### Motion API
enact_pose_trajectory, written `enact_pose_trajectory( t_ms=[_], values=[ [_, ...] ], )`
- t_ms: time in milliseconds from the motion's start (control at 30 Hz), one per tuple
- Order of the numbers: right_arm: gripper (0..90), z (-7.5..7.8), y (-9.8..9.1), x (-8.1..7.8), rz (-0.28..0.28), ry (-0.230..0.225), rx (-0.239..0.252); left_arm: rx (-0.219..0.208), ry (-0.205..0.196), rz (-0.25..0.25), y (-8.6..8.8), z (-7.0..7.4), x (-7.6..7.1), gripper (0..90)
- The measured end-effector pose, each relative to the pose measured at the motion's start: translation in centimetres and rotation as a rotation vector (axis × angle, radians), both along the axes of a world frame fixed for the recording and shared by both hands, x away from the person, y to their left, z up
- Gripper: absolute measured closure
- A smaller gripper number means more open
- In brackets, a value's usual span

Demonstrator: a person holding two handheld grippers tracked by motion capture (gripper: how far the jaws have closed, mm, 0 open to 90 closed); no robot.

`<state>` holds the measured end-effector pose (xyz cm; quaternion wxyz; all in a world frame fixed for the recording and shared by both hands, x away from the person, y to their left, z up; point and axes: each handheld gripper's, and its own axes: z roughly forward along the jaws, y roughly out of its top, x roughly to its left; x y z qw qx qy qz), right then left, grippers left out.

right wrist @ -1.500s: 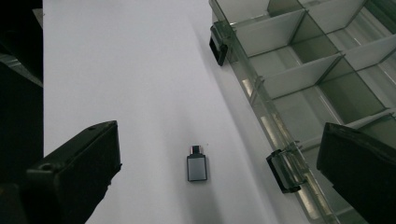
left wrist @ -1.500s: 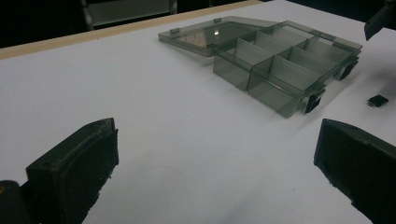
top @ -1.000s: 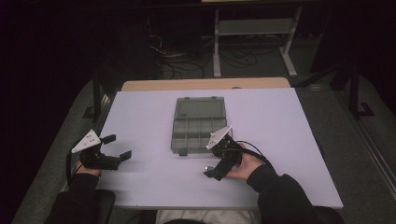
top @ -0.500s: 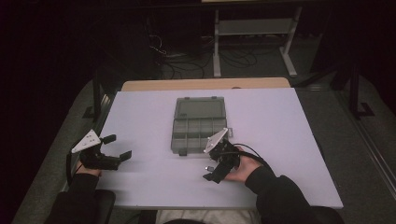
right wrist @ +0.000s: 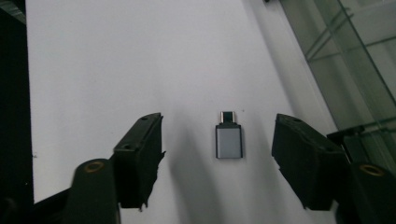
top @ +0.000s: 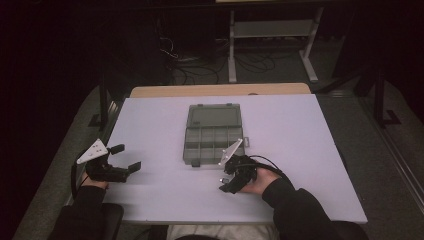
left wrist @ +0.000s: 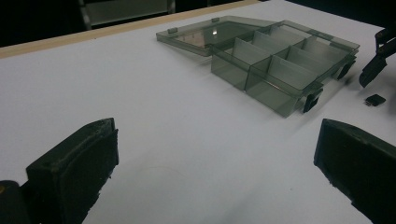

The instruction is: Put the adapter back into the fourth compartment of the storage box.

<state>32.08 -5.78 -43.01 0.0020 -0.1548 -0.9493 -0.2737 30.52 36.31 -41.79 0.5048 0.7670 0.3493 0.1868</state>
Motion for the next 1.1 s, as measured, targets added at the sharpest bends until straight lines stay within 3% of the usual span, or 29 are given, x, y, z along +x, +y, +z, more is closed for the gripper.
enact_pose_trajectory(
  t_ms=[33,167,200,767,1100],
  values=[
    [41.1,-0.08,-0.17,0.03,0.005,-0.005,0.005,0.0,0.0,0.0,0.0,0.0,0.01,0.0],
    [43.0,-0.05,-0.22,0.01,0.003,-0.017,0.006,0.0,0.0,0.0,0.0,0.0,0.01,0.0],
    [49.1,0.0,-0.28,0.03,0.003,-0.022,0.011,0.0,-0.001,0.0,0.01,0.01,0.0,0.0],
    [71.7,-0.43,-0.15,0.17,0.01,-0.025,-0.01,0.0,-0.002,-0.002,0.01,0.01,0.0,0.0],
    [74.2,-0.38,-0.1,0.12,0.016,-0.034,-0.02,0.0,-0.001,-0.003,0.0,0.0,0.01,0.0]
  ],
)
